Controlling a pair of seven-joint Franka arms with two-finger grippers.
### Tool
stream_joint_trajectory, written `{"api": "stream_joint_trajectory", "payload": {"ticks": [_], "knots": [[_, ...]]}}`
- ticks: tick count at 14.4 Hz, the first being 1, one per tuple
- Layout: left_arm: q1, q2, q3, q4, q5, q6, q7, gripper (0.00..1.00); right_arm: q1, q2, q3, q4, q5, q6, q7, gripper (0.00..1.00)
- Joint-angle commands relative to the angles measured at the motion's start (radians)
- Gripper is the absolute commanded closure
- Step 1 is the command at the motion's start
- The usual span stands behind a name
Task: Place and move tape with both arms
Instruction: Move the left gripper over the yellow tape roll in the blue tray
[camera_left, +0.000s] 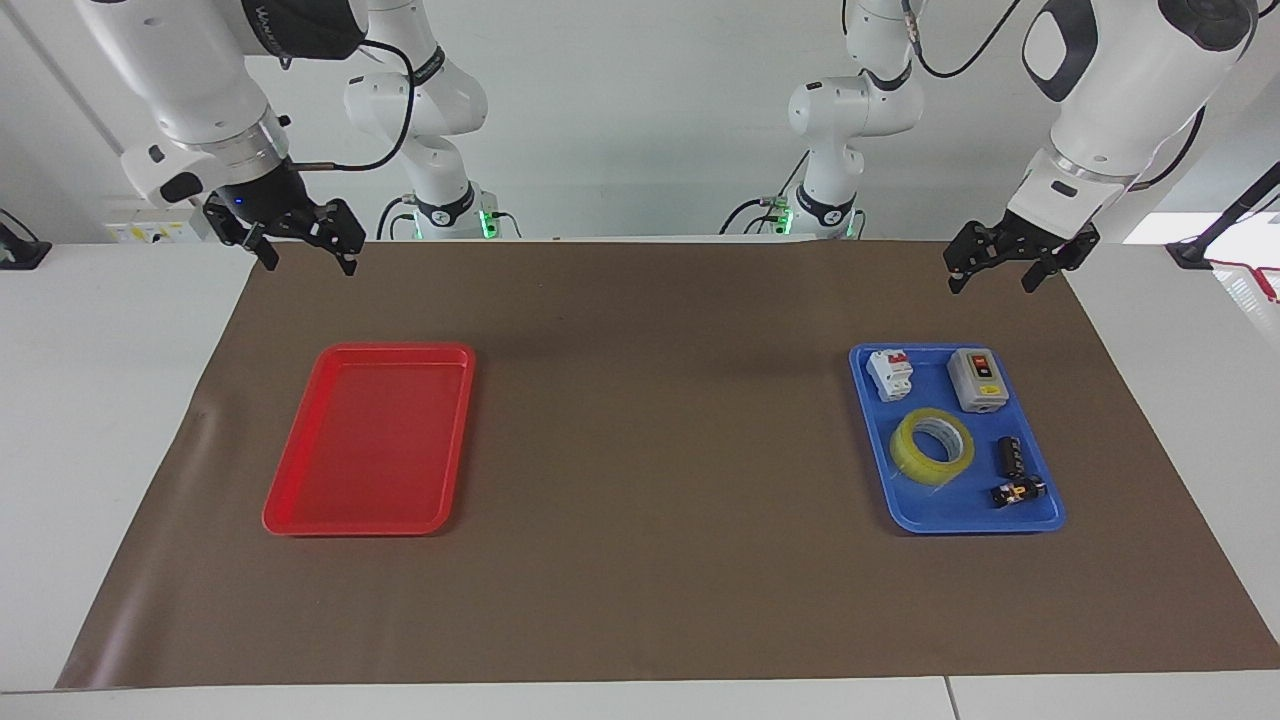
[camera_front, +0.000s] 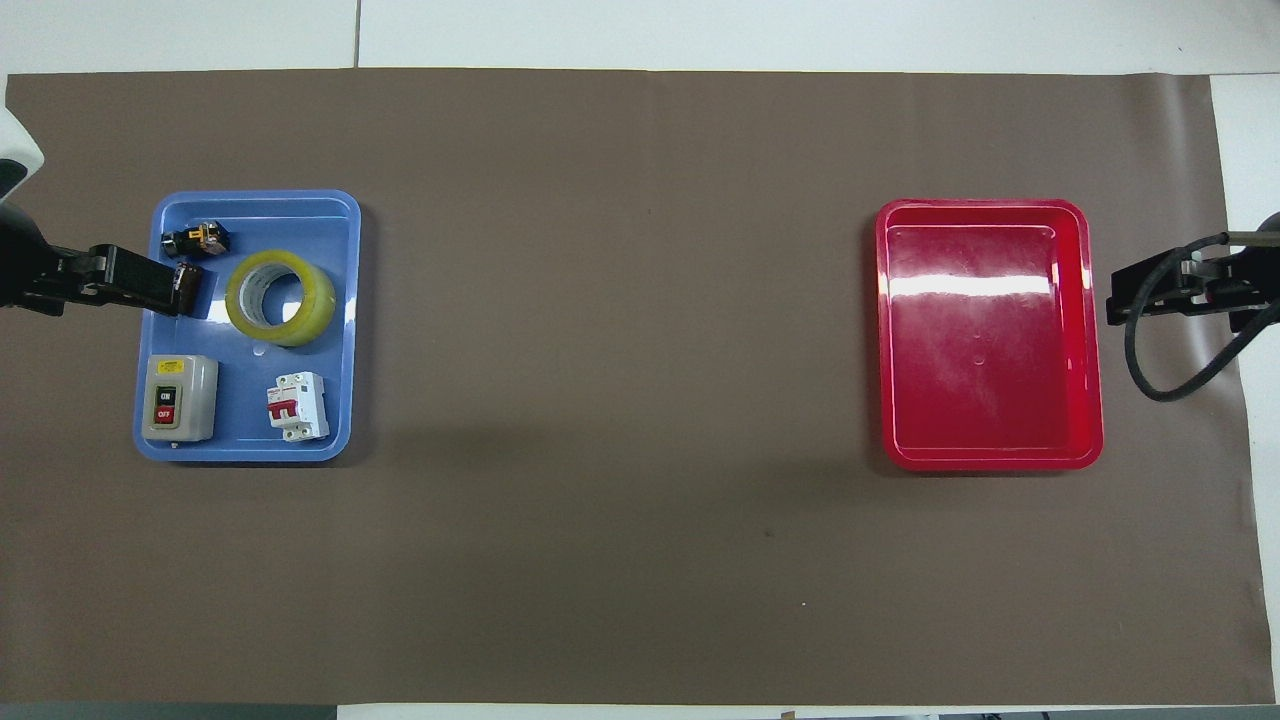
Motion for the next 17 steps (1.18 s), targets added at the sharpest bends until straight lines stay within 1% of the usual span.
{"api": "stream_joint_trajectory", "payload": {"ticks": [1, 8, 9, 12, 14, 15, 17], "knots": [[-0.006, -0.011, 0.004, 0.001, -0.009, -0.009, -0.014, 0.00, -0.011, 0.004, 0.006, 0.008, 0.006, -0.012, 0.003, 0.00], [0.005, -0.008, 0.010, -0.009, -0.010, 0.018, -0.010, 0.00, -0.011, 0.004, 0.006, 0.008, 0.006, -0.012, -0.005, 0.00], [0.005, 0.004, 0.015, 0.000, -0.010, 0.023, -0.011, 0.00, -0.011, 0.004, 0.006, 0.008, 0.006, -0.012, -0.005, 0.00], [0.045, 0.058, 0.015, -0.018, -0.011, 0.127, -0.011, 0.00, -0.011, 0.004, 0.006, 0.008, 0.006, -0.012, -0.005, 0.00], [0.065, 0.125, 0.015, -0.019, -0.010, 0.201, -0.011, 0.00, -0.011, 0.004, 0.006, 0.008, 0.006, -0.012, -0.005, 0.00], [0.083, 0.156, 0.015, -0.035, -0.010, 0.254, -0.011, 0.00, -0.011, 0.004, 0.006, 0.008, 0.006, -0.012, -0.005, 0.00], [0.115, 0.189, 0.015, -0.117, -0.010, 0.401, -0.007, 0.00, -0.011, 0.004, 0.006, 0.008, 0.006, -0.012, -0.005, 0.00]]}}
